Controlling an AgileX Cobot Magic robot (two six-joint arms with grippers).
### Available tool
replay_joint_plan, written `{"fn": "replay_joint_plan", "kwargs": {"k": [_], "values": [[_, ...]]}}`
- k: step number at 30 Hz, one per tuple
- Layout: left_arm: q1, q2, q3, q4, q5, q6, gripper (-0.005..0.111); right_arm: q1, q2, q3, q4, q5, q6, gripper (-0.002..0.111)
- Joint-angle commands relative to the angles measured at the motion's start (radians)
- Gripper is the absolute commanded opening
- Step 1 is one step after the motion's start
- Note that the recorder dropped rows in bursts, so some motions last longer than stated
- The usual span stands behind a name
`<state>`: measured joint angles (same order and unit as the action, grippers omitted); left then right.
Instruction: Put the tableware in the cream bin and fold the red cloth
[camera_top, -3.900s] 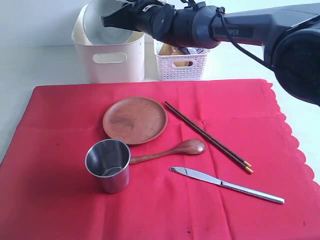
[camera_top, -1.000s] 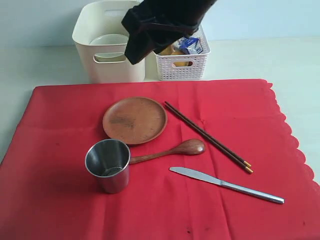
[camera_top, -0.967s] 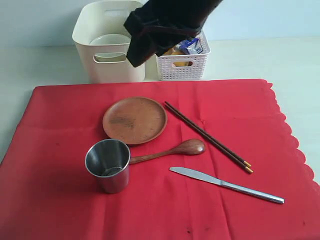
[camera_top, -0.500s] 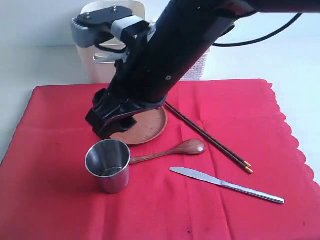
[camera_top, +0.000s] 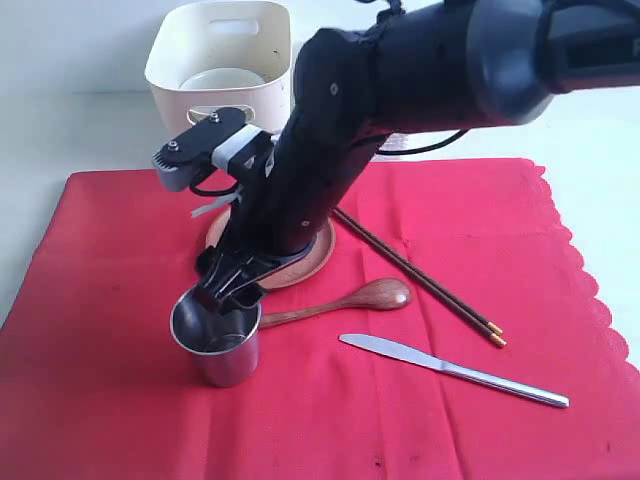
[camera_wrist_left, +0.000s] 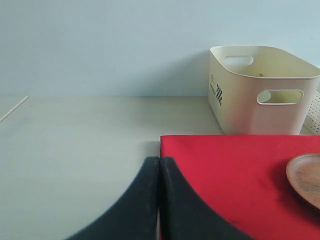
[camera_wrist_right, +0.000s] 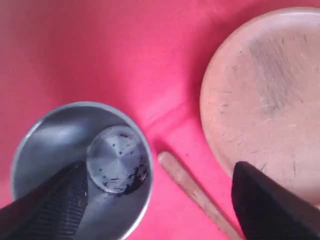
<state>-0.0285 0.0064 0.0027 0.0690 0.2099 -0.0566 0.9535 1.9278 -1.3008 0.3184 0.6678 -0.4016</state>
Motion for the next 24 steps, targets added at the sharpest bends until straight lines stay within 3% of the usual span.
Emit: {"fn": "replay_joint_plan", "kwargs": {"k": [1,4,7,20,24], "values": [[-0.004,-0.006,-0.003,-0.002,-0.003,0.001,0.001,0.001,0.050,0.002,-0.015,-0.090,-0.043,0.075],[-0.004,-0.006,-0.003,-0.002,-0.003,0.001,0.001,0.001,0.073,-0.006,-0.028,-0.092,-0.055,0.070],[-0.004,-0.006,-0.003,-0.002,-0.003,0.001,0.001,0.001,0.075,-0.006,-0.052,-0.109,-0.069,0.059],[-0.004,-0.006,-0.003,-0.002,-0.003,0.001,0.001,0.001,0.073,-0.006,-0.037,-0.124,-0.069,0.001],[-0.004,-0.006,-0.003,-0.002,-0.003,0.001,0.001,0.001,0.055,-0.006,-0.010,-0.124,-0.069,0.000]]}}
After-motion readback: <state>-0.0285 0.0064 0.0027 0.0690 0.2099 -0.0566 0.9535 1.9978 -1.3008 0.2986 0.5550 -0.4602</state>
